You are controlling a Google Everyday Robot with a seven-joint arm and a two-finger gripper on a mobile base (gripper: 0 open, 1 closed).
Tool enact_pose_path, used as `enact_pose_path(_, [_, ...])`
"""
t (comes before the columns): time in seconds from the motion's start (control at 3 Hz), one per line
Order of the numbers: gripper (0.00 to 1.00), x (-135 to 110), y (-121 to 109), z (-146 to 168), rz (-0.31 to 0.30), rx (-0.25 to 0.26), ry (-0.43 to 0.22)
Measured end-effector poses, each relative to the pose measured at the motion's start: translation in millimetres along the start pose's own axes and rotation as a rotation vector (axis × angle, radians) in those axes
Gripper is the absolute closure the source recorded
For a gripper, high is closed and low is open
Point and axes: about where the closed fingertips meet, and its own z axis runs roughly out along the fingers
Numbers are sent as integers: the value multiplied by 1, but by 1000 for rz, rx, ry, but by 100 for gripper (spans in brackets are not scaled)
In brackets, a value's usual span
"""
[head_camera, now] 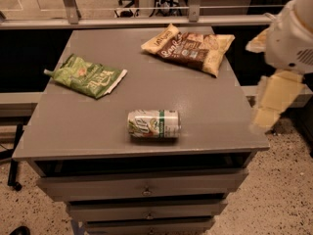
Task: Place 7up can upright
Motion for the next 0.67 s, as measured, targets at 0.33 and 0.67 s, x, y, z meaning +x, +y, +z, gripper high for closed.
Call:
enact_pose_path(0.33, [0,-49,18,25,-41,-31,-57])
enact_pose_path(0.67, [0,-95,39,53,-60,-66,-96])
